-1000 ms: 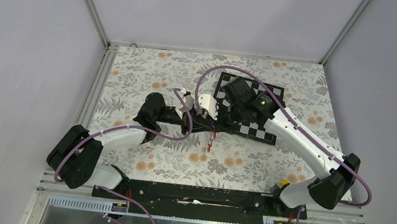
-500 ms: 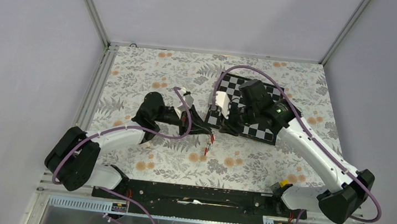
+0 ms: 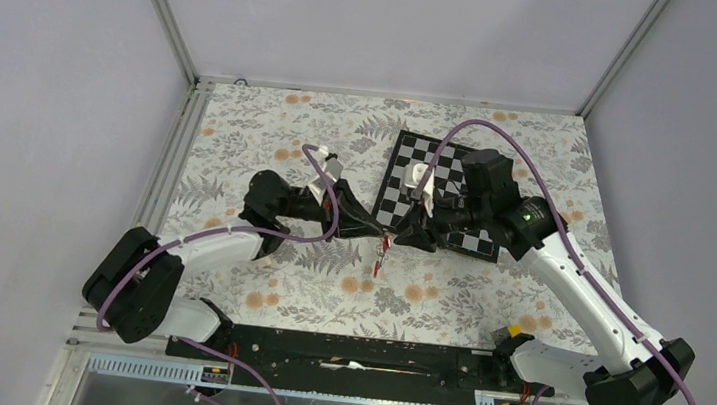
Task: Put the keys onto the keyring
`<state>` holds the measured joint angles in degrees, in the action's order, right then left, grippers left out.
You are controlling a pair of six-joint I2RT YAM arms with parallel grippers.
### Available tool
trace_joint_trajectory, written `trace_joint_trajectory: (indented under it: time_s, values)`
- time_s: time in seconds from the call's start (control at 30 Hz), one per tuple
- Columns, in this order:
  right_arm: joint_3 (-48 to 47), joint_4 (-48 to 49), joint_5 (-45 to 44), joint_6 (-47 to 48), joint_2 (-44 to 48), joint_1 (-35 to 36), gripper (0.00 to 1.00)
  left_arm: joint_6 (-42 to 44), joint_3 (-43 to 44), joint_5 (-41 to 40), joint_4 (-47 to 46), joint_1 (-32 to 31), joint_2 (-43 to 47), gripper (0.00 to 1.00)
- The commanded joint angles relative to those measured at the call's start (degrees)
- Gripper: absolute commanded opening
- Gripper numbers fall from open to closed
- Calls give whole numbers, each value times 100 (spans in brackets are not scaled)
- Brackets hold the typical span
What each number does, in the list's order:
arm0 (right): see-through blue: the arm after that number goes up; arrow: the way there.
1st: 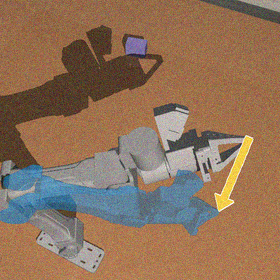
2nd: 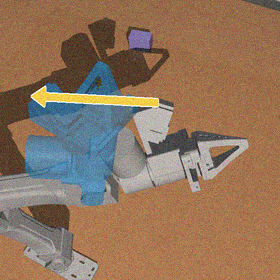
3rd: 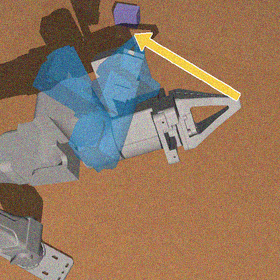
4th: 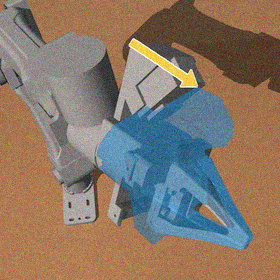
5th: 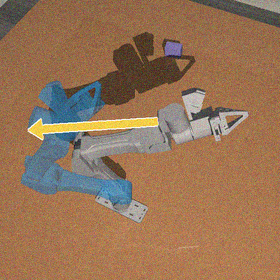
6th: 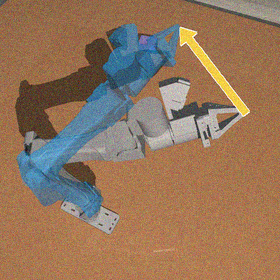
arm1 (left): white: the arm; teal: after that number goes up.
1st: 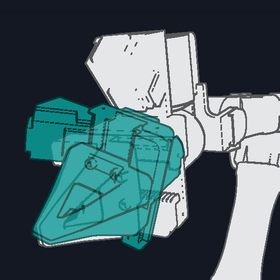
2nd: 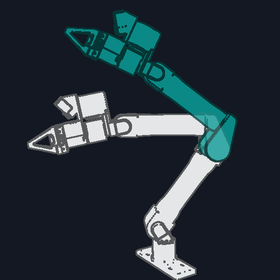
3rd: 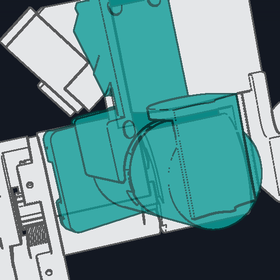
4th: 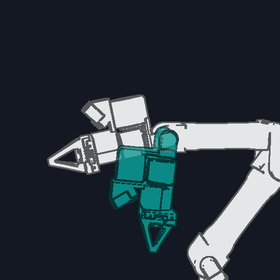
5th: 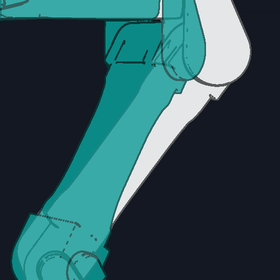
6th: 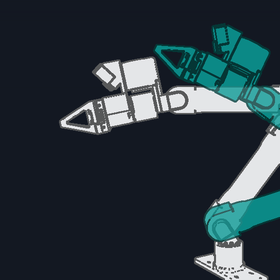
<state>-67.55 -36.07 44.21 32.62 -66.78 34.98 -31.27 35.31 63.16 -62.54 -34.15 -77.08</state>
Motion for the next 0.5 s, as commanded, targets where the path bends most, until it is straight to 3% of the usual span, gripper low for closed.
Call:
trace_joint_trajectory:
  time_s: [0.0,0.47]
  values:
    - [67,348,479,-115,71,-50,40,-494,10,-233,-868,31,-90,0]
    - [158,516,754,-171,-62,-46,35,-597,-42,-334,-1030,31,-181,0]
